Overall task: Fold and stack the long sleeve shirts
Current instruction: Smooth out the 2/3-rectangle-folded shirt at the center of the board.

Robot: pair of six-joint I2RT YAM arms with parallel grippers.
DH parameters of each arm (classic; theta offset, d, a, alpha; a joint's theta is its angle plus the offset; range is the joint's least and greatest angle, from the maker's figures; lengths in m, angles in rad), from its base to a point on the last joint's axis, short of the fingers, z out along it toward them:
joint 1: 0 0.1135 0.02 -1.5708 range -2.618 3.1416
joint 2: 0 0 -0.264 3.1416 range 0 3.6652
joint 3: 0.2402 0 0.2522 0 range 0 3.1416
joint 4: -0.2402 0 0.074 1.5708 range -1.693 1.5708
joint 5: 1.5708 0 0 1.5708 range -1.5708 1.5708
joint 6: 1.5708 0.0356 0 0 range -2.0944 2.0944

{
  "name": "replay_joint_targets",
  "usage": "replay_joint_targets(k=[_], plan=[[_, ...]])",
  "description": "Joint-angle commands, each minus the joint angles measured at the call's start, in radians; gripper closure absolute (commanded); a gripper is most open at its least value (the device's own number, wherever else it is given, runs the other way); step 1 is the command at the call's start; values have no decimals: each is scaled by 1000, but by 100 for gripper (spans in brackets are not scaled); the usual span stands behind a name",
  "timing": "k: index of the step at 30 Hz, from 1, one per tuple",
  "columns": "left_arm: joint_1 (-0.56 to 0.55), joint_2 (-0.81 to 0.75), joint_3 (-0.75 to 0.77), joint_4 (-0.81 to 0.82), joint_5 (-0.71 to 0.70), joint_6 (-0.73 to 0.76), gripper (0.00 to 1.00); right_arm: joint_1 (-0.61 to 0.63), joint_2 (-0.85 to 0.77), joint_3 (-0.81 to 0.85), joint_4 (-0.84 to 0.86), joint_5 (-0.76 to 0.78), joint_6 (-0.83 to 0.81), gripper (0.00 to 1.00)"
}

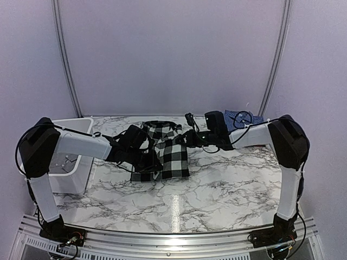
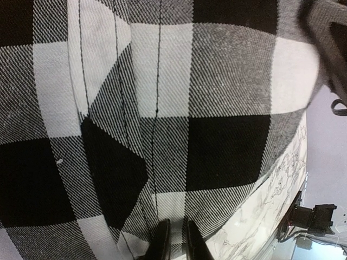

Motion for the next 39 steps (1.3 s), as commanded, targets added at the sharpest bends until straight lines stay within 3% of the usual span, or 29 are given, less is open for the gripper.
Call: replay_joint_targets(k=[1, 9, 15, 18, 22, 26, 30, 34, 39], plan=[[-5, 30, -5, 19, 3, -5, 88, 32, -53, 58, -69, 100, -126, 98], [-7, 56, -6, 19, -10, -10, 88, 19, 87, 98, -137, 173, -120, 91], [-6, 60, -1, 19, -18, -14, 88, 0, 76, 141, -253, 251, -155, 51], [-7, 45, 8, 17, -28, -12, 87, 1, 10, 147, -326, 307, -194, 40], [-4, 1, 20, 5, -56, -10, 86, 8, -87, 146, -421, 395, -218, 35], [0, -37, 35, -28, -106, -9, 86, 52, -167, 119, -470, 453, -224, 35], [9, -60, 35, -50, -150, -22, 86, 124, -193, 89, -457, 449, -197, 47], [23, -71, 21, -53, -165, -31, 86, 183, -137, 106, -441, 431, -175, 66], [55, -76, -18, -54, -170, -32, 87, 217, -6, 145, -419, 427, -163, 69]])
